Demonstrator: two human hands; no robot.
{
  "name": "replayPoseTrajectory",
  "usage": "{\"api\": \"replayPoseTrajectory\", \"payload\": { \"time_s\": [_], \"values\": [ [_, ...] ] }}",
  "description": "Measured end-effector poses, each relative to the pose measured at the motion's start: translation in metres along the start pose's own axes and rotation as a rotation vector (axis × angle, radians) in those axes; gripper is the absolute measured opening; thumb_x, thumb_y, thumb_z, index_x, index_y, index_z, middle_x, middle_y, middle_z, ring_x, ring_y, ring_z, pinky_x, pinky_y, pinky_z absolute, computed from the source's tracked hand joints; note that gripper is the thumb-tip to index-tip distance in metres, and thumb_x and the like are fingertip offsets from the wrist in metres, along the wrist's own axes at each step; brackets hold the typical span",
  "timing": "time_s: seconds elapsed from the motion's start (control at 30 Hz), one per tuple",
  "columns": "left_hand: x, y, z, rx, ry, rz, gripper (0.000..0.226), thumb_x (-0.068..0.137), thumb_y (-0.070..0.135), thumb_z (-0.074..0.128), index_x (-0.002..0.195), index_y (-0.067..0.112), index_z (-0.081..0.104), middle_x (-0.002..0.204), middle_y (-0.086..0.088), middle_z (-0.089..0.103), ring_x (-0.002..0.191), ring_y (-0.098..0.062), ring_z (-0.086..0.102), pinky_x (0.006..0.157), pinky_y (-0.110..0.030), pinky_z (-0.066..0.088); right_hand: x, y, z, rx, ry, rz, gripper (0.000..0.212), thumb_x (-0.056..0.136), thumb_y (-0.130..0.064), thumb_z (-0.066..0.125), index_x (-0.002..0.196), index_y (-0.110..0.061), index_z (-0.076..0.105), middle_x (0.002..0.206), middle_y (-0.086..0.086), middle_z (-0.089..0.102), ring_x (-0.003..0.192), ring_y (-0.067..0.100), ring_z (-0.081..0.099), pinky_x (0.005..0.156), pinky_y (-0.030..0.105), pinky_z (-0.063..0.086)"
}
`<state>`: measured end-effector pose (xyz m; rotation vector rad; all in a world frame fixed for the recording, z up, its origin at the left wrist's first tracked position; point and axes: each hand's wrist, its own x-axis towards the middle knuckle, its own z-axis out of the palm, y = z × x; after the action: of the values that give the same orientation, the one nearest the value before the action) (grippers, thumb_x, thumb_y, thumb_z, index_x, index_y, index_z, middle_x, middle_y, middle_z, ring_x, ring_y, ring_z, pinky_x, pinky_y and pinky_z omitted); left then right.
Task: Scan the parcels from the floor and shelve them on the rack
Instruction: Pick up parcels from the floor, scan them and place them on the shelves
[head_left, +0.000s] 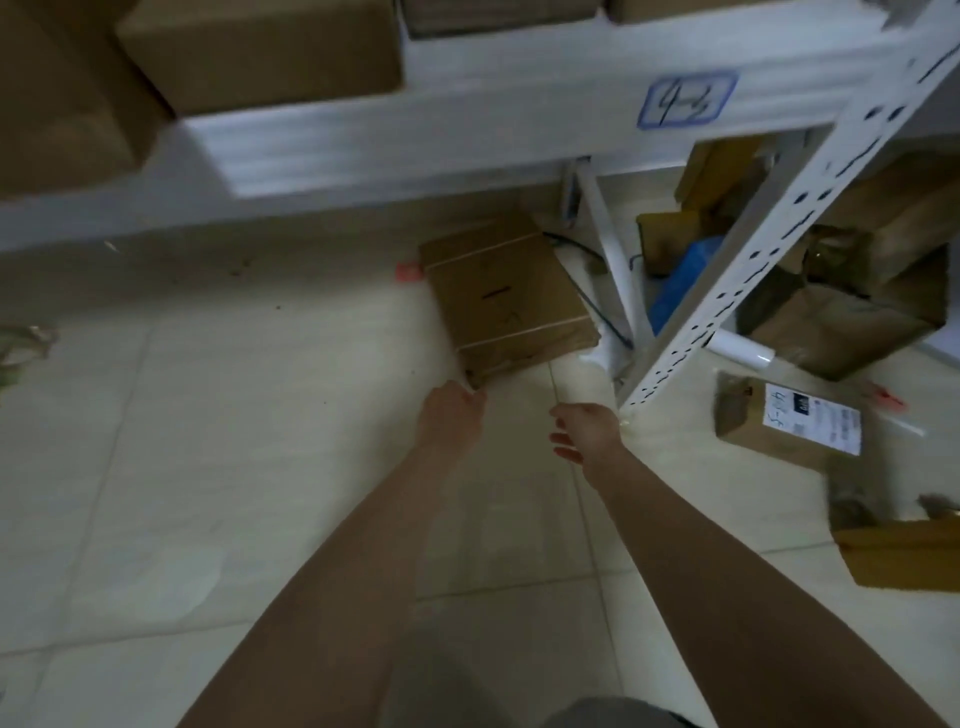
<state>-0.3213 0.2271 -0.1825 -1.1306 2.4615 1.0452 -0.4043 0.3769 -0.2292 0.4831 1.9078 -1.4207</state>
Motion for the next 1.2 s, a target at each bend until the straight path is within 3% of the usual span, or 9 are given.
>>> {"api": "replayPoseTrajectory", "payload": {
  "time_s": [0.23,0.4,0.53,0.6,0.7,0.83,0.93,1.1,1.2],
  "values": [
    [0.061,0.011,0.042,-0.008,-0.024,0.052,0.044,0.106,0.031,0.044,0.125,-0.004,0.062,0.127,-0.023,0.063,0.118,-0.039,0.059,0.092,-0.036,0.046,0.065,0.023,-0.013,-0.055,0.081,-0.032,0.011,0.088,-0.016,0.067,0.085,-0.006,0.064,0.078,0.010,0.063,0.072,0.027,0.062,0.073,0.039,0.054],
    [0.066,0.074,0.097,0.078,-0.172,0.171,0.047,0.108,0.026,0.036,0.133,-0.009,0.055,0.138,-0.025,0.055,0.129,-0.039,0.051,0.102,-0.037,0.041,0.088,0.043,-0.078,-0.147,0.206,0.015,0.027,0.089,-0.014,0.061,0.109,0.004,0.062,0.090,0.017,0.069,0.067,0.027,0.066,0.067,0.035,0.055],
    [0.054,0.113,0.147,0.059,-0.395,0.211,0.045,0.104,0.030,0.049,0.134,-0.003,0.056,0.131,-0.020,0.061,0.113,-0.033,0.060,0.091,-0.040,0.048,0.095,0.056,-0.151,-0.335,0.506,-0.018,0.035,0.091,-0.023,0.061,0.117,0.000,0.063,0.112,0.016,0.067,0.097,0.033,0.068,0.085,0.041,0.058],
    [0.049,0.126,0.169,0.008,-0.490,0.217,0.045,0.102,0.032,0.053,0.133,-0.001,0.057,0.123,-0.017,0.063,0.100,-0.028,0.058,0.082,-0.038,0.048,0.097,0.056,-0.179,-0.504,0.648,-0.085,0.035,0.092,-0.018,0.057,0.124,-0.004,0.059,0.124,0.017,0.060,0.113,0.035,0.060,0.091,0.041,0.052],
    [0.041,0.142,0.192,0.026,-0.472,0.287,0.039,0.100,0.031,0.055,0.124,0.000,0.060,0.122,-0.018,0.065,0.107,-0.032,0.064,0.083,-0.039,0.054,0.105,0.053,-0.203,-0.807,0.758,-0.186,0.049,0.093,-0.014,0.054,0.140,-0.013,0.042,0.145,0.012,0.037,0.129,0.036,0.041,0.097,0.044,0.045],
    [0.041,0.153,0.205,-0.003,-0.470,0.348,0.034,0.098,0.025,0.055,0.110,-0.005,0.065,0.117,-0.025,0.067,0.102,-0.038,0.067,0.082,-0.038,0.055,0.116,0.040,-0.218,-1.142,0.619,-0.248,0.078,0.088,-0.014,0.061,0.154,-0.019,0.021,0.164,0.006,0.012,0.146,0.037,0.018,0.110,0.049,0.033],
    [0.045,0.150,0.206,0.021,-0.456,0.354,0.035,0.100,0.024,0.053,0.112,-0.007,0.064,0.119,-0.024,0.067,0.111,-0.038,0.065,0.095,-0.042,0.052,0.123,0.027,-0.224,-1.283,0.505,-0.224,0.096,0.087,-0.010,0.064,0.159,-0.020,0.001,0.167,0.004,-0.001,0.151,0.036,0.004,0.117,0.053,0.024],
    [0.062,0.152,0.196,0.051,-0.436,0.344,0.019,0.101,0.024,0.050,0.098,0.008,0.059,0.121,-0.020,0.068,0.113,-0.036,0.065,0.099,-0.047,0.053,0.140,0.011,-0.227,-1.449,0.404,-0.174,0.108,0.087,-0.022,0.070,0.157,-0.020,-0.012,0.164,0.006,0.013,0.148,0.037,0.016,0.112,0.052,0.030],
    [0.069,0.155,0.192,-0.049,-0.438,0.292,0.020,0.103,0.022,0.050,0.089,0.009,0.059,0.098,-0.011,0.068,0.087,-0.027,0.067,0.088,-0.042,0.056,0.145,0.006,-0.224,-1.538,0.363,-0.197,0.103,0.090,-0.021,0.066,0.158,-0.022,-0.011,0.160,0.009,0.021,0.146,0.041,0.016,0.109,0.052,0.034]
  ]
}}
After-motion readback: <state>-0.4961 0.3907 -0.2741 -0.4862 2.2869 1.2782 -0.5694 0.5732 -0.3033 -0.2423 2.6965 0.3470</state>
